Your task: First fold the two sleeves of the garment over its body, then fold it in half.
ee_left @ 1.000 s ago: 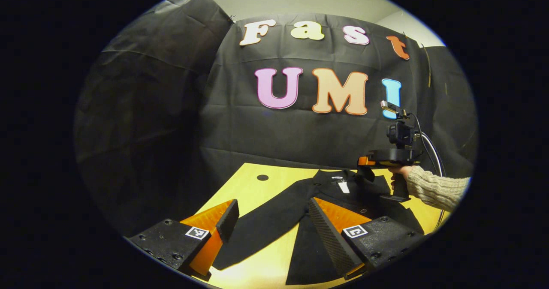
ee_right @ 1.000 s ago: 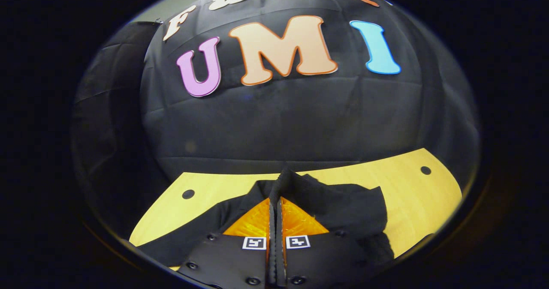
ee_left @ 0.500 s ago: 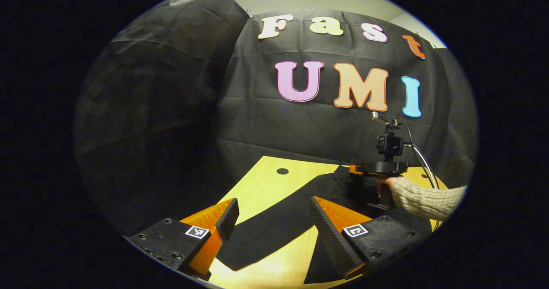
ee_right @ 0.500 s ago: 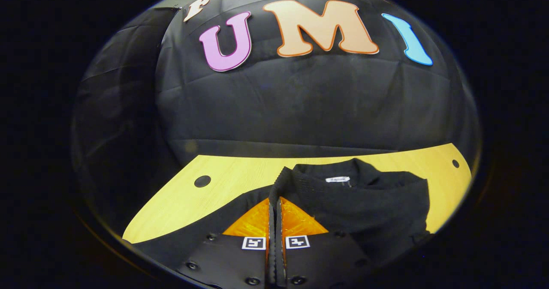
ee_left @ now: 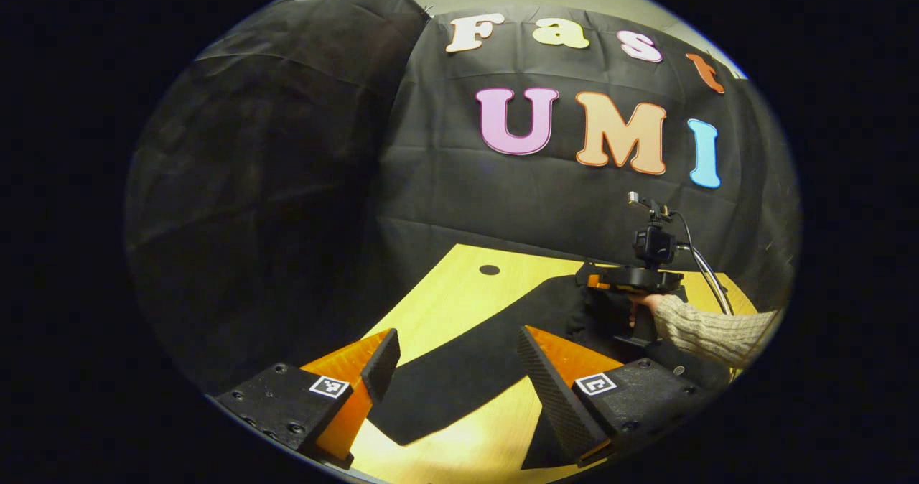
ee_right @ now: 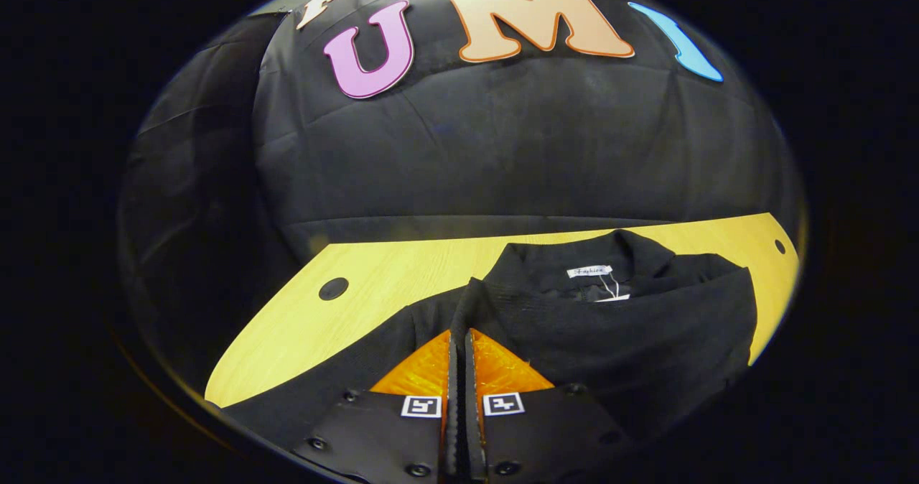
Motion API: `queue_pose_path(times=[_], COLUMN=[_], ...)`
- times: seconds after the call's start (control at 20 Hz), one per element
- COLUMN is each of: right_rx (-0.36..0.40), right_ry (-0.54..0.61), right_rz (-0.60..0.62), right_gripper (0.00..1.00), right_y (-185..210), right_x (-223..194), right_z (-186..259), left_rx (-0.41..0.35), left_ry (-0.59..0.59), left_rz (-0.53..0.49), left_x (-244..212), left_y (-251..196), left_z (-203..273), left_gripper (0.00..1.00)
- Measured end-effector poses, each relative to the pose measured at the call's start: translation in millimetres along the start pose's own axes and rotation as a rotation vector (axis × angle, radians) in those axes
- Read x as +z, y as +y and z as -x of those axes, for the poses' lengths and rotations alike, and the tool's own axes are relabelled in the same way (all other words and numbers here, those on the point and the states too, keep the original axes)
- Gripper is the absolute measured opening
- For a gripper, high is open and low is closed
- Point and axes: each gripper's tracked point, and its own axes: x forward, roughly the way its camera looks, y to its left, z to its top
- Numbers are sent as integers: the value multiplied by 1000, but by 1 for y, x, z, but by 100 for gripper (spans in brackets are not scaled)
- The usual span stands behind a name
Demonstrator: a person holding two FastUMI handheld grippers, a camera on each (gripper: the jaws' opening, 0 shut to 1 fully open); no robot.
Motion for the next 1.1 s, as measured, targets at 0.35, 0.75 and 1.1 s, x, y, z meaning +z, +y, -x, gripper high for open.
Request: queue_pose_path(times=[0.35,0.75,1.1], right_rx=[120,144,112], right_ry=[61,-18,-178], right_rz=[-34,23,91], right_gripper=[63,98,98], right_y=[25,33,13], right_x=[-19,9,52], right_z=[0,41,138], left_rx=[27,66,117], left_ry=[15,61,66], left_rz=[4,-1,-28], left_x=[-9,-32,-40], left_y=[2,17,41], left_z=[1,-1,0], left_gripper=[99,99,99])
